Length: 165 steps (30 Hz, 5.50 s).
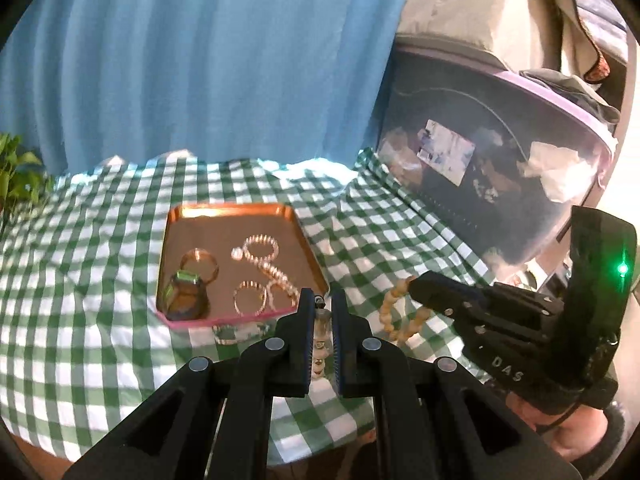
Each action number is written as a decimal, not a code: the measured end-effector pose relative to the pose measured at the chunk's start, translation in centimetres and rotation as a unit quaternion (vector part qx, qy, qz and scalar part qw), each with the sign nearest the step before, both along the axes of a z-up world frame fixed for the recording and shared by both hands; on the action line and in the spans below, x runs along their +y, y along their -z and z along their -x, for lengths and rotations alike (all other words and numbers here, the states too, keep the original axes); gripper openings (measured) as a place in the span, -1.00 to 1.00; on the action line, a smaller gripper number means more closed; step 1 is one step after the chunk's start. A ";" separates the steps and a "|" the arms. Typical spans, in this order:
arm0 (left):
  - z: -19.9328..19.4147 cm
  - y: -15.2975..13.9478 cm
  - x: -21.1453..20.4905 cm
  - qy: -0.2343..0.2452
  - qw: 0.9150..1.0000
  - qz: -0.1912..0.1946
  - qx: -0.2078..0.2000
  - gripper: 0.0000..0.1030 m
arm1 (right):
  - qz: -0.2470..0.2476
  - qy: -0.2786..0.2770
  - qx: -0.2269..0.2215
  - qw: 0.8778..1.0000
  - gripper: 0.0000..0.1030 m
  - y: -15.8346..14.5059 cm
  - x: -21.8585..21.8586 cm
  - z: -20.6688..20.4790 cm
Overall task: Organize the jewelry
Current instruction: 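Lift both bracelets and carry them toward the copper tray with both grippers, then lower both bracelets into the tray and open both grippers, then move both grippers back toward the pink-white bracelet and silver chain bracelet, then grasp the pink-white beaded bracelet with the left while the right grasps the silver chain bracelet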
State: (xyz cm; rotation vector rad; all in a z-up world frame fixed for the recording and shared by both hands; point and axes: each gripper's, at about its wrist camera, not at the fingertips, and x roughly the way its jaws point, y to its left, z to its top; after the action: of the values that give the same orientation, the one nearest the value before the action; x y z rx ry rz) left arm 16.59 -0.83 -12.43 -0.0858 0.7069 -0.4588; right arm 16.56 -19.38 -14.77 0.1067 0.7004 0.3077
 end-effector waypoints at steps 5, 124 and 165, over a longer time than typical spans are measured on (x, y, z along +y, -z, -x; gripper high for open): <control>-2.6 -1.2 2.0 0.016 0.997 0.079 0.012 -0.83 | -0.001 -0.006 -0.008 1.000 -0.79 -0.6 0.5 -1.6; -3.1 17.2 9.6 -0.125 0.987 -0.039 0.090 0.67 | 0.013 -0.023 0.137 0.990 -0.71 13.5 9.4 -8.7; -3.6 18.0 9.2 -0.121 0.986 -0.047 0.104 0.62 | 0.107 -0.048 0.134 0.984 -0.79 15.1 11.2 -8.4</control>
State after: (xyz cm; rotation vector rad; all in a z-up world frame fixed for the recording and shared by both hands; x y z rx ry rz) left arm 20.18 8.42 -30.41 -0.1298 0.9095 -0.1847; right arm 25.01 -8.21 -29.88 -0.0934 1.0044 0.3112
